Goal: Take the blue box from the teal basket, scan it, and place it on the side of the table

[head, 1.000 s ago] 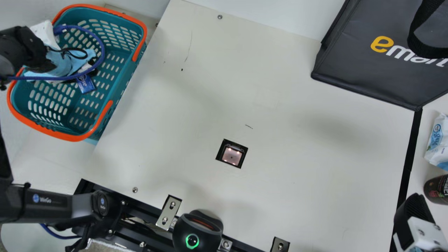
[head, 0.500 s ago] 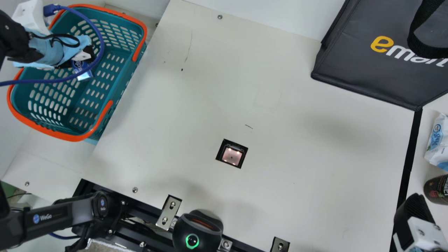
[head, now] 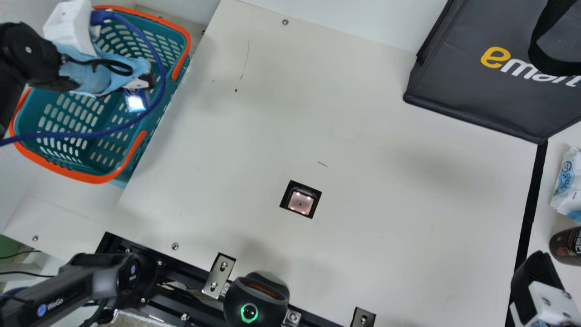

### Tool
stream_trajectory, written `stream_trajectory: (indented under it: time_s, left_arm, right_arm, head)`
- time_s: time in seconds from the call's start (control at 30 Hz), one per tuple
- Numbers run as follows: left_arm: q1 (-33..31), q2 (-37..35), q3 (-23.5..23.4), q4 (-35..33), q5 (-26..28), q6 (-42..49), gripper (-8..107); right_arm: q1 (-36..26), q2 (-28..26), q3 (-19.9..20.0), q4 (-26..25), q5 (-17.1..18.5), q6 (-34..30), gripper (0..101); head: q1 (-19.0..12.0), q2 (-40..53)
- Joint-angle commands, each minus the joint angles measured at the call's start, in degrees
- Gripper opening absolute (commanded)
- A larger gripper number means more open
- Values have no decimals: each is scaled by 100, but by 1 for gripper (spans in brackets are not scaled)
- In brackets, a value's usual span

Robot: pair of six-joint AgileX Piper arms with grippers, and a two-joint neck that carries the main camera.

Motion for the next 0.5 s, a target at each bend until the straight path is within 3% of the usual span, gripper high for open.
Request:
stream_trajectory:
  time_s: [0.0,0.47]
  left_arm:
    - [-328,-70,52,38,29,-85,-8]
    - [-2166,-424,444,408,119,-877,-8]
  right_arm:
    - [0,0,0,0,0,0,95]
    - [0,0,0,0,-6,0,95]
  head:
    - [-166,14]
    - [-166,14]
